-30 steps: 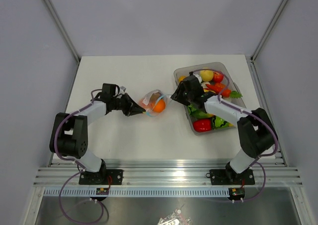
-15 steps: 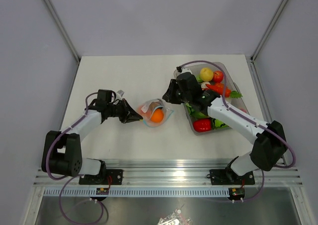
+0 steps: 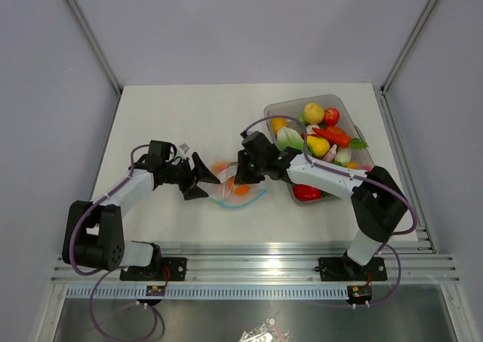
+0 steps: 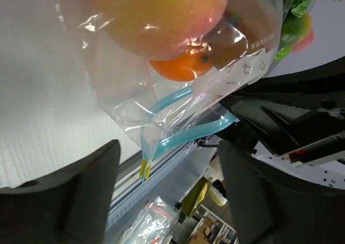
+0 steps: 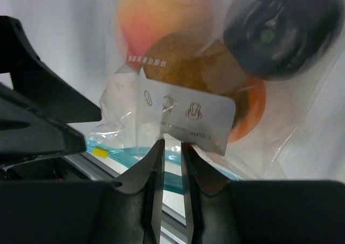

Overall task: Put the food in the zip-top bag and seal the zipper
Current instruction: Adjust the zipper food storage bag at the center of the board.

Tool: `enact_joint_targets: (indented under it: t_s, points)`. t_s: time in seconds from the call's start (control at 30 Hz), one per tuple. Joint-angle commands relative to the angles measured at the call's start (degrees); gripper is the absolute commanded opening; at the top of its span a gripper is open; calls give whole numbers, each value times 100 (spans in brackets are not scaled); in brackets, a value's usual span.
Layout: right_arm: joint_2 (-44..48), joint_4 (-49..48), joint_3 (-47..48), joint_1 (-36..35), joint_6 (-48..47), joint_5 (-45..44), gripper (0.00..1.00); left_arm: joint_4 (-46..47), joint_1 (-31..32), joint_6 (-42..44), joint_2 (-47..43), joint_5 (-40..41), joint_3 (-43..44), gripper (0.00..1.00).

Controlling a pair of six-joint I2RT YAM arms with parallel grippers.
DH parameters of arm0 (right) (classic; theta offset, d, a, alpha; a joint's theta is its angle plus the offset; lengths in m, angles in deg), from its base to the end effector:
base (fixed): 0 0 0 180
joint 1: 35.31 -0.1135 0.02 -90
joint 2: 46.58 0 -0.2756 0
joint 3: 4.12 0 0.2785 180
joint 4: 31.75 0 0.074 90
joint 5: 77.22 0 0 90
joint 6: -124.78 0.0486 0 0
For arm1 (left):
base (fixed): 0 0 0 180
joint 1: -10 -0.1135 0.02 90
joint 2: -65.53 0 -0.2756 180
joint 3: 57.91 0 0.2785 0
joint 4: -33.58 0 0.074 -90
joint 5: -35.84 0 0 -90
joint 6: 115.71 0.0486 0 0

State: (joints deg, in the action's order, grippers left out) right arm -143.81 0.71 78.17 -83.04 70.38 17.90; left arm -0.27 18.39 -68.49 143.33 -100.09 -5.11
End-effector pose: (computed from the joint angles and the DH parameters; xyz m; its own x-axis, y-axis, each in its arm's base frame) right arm 0.2703 0.3038 0.2250 -0.8553 -0.0789 -0.5121 -0.3441 0.8255 0.4474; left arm 0.2619 -0.0739 0.1729 -0.9401 -0.3389 0.0380 -0.2307 0.5500 -0.8026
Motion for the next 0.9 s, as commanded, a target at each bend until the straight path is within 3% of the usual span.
enact_joint_targets:
  t_s: [0.0, 0.03, 0.1, 0.23, 0.43, 0.73, 0.87]
  points:
    - [222, -67, -76, 0, 167, -143, 25, -512, -12, 200, -440, 93, 104, 82]
    - [231, -67, -59, -9, 158, -161, 24, -618, -12, 253, -641, 128, 130, 88]
    - [240, -15, -6, -9, 115, -249, 24, -959, -21, 297, -836, 452, 165, 89]
    - [310, 73, 12, -9, 71, -363, 24, -1085, -73, 192, -1179, 805, -202, 78]
    - [345, 38, -23, -18, 71, -328, 24, 22, -117, -318, -1224, 673, -714, 54]
    - [337, 126, 38, -9, -9, -354, 24, -30, -249, 156, -794, 806, 252, 54]
    - [310, 143, 91, -17, -26, -381, 24, -171, -249, 402, -284, 551, 499, 45]
